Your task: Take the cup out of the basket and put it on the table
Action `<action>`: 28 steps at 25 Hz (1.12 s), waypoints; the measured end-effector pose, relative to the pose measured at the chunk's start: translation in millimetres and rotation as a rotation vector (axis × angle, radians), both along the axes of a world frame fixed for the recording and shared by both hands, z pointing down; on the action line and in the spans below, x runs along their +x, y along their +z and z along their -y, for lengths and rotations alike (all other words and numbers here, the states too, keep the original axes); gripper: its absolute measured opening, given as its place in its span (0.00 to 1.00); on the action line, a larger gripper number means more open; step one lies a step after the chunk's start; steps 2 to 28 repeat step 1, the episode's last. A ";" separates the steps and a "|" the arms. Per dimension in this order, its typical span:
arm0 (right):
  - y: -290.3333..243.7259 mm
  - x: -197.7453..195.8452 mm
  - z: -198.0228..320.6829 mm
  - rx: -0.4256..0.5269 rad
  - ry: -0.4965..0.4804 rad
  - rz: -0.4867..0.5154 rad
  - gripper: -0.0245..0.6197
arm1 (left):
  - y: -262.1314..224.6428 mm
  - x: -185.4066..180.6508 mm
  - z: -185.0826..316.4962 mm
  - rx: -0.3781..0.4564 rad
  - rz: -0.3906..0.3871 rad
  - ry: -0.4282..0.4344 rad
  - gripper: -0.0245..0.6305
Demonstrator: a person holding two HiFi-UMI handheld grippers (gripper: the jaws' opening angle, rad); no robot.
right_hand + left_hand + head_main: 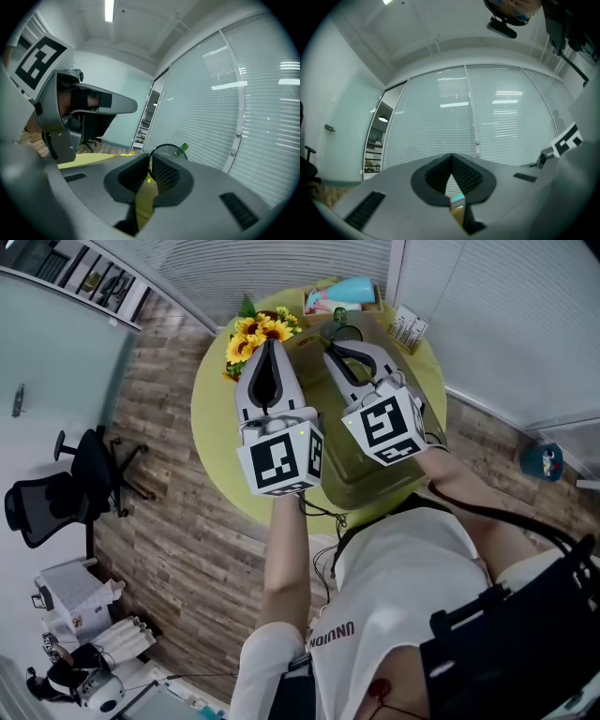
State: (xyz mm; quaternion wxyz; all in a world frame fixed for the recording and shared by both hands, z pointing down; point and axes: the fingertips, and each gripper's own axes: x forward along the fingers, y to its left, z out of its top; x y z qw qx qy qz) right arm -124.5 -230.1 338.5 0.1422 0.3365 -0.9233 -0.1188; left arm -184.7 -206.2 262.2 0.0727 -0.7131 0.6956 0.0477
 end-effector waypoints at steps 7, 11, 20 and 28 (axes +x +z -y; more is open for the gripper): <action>-0.4 0.4 0.3 0.002 0.002 -0.001 0.10 | 0.1 0.0 0.1 0.000 0.000 0.000 0.06; -0.4 0.4 0.3 0.002 0.002 -0.001 0.10 | 0.1 0.0 0.1 0.000 0.000 0.000 0.06; -0.4 0.4 0.3 0.002 0.002 -0.001 0.10 | 0.1 0.0 0.1 0.000 0.000 0.000 0.06; -0.4 0.4 0.3 0.002 0.002 -0.001 0.10 | 0.1 0.0 0.1 0.000 0.000 0.000 0.06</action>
